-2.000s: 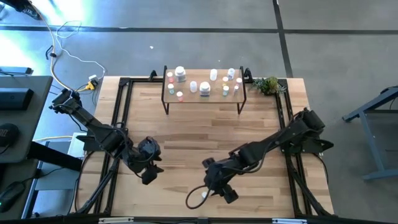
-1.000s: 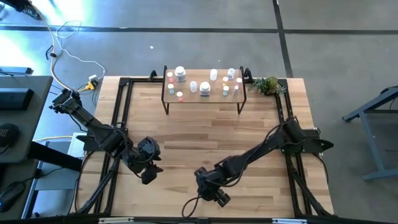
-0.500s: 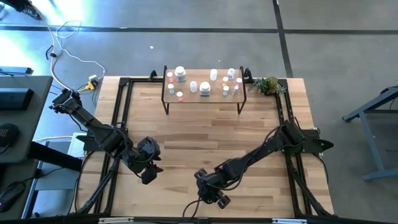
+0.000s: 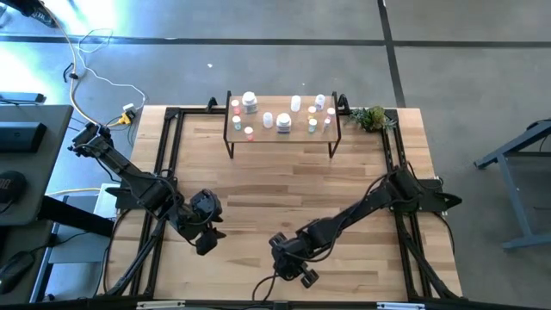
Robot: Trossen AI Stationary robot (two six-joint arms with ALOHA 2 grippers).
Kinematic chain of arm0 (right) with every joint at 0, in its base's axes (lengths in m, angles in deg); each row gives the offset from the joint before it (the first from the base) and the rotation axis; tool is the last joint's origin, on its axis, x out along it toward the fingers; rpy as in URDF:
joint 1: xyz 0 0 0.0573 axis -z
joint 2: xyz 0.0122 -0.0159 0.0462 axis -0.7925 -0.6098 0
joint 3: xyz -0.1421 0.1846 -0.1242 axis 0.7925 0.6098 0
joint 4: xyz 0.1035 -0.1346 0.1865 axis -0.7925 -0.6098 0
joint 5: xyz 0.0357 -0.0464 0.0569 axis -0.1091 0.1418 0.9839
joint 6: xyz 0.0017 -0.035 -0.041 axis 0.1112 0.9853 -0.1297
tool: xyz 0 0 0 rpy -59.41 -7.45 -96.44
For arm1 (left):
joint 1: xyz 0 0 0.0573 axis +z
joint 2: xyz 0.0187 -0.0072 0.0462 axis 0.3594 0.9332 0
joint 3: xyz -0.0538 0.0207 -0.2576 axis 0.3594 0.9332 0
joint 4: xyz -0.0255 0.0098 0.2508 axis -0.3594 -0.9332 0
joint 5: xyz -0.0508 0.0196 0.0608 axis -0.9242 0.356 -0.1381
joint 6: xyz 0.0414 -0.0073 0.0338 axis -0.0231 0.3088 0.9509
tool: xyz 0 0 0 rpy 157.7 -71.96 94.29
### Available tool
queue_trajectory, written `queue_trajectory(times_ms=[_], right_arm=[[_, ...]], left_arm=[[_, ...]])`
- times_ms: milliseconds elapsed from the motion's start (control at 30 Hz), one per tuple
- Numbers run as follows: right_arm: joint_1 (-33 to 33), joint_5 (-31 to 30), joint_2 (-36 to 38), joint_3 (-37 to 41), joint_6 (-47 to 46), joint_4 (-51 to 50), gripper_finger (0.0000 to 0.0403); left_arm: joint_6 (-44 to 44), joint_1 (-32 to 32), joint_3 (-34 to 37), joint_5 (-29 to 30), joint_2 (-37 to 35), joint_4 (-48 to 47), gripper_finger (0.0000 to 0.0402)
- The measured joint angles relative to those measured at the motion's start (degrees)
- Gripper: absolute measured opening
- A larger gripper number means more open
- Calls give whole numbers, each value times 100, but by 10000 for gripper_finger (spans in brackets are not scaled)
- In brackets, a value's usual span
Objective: Pick and place medicine bottles onto shelf by color
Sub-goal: Put the blue pill bottle on the shelf
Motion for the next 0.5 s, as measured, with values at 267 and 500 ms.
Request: queue_trajectory(times_ms=[267,500], right_arm=[[355,65,155,0,-21,-328,102],[844,-17,648,0,8,-624,102]], left_arm=[[-78,2,-1,0,0,0,252],[257,81,2,197,0,-20,252]])
